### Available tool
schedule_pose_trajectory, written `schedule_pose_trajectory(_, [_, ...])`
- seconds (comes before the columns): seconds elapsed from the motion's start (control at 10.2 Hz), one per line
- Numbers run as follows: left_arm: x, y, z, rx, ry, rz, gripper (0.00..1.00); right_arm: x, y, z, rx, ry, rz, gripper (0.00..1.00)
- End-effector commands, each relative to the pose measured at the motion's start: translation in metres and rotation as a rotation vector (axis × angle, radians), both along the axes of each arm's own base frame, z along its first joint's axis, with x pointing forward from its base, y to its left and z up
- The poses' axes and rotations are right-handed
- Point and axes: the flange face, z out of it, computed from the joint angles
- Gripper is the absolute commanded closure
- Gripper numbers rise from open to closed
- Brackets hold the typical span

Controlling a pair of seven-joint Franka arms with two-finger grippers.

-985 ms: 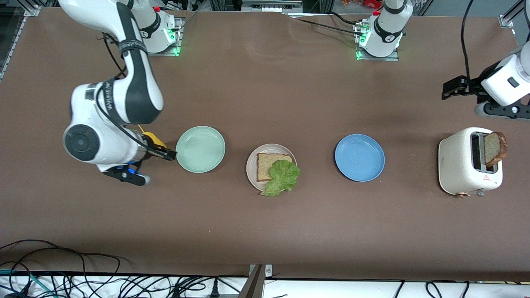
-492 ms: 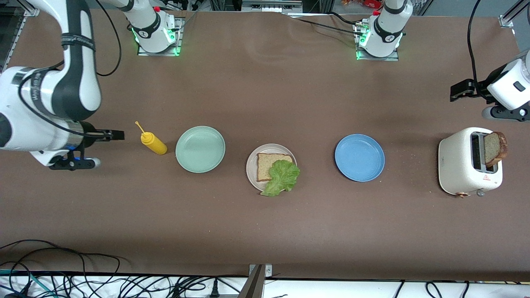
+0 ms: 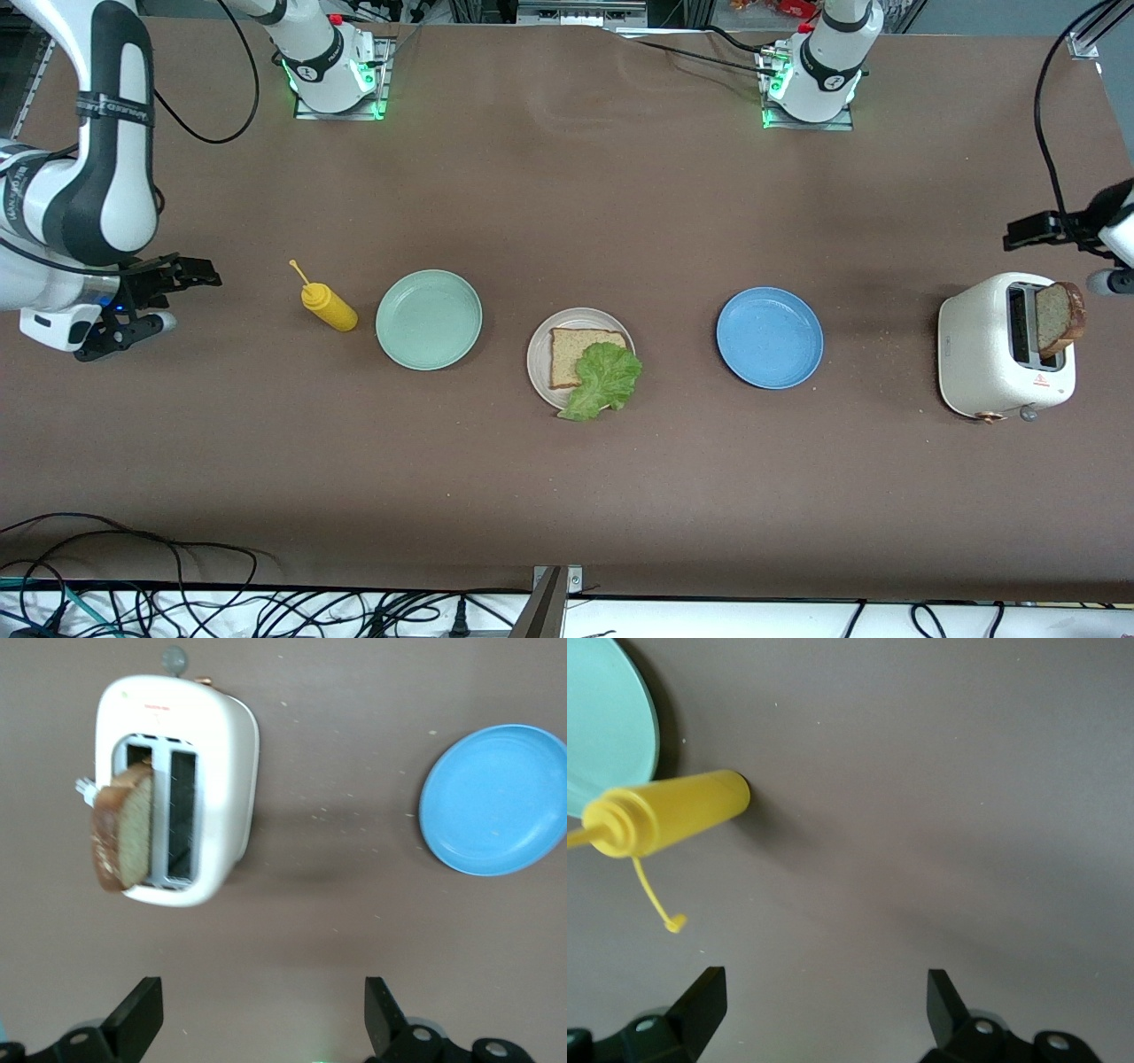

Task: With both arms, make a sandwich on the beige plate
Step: 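Open the right gripper beside the mustard while the left gripper reaches the toaster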

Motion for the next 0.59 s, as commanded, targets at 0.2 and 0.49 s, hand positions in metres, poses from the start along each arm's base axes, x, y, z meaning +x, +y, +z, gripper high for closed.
schedule_pose_trajectory(0.2, [0.017, 0.018, -0.031, 0.005, 0.032, -0.107, 0.00, -0.012, -0.055, -0.033, 0.304, -0.150, 0.296, 0.00])
schedule_pose_trajectory(0.49, [0.024, 0.041, -0.048, 0.031, 0.034, -0.178, 0.00, -0.023, -0.074, -0.070, 0.507, -0.282, 0.483, 0.00])
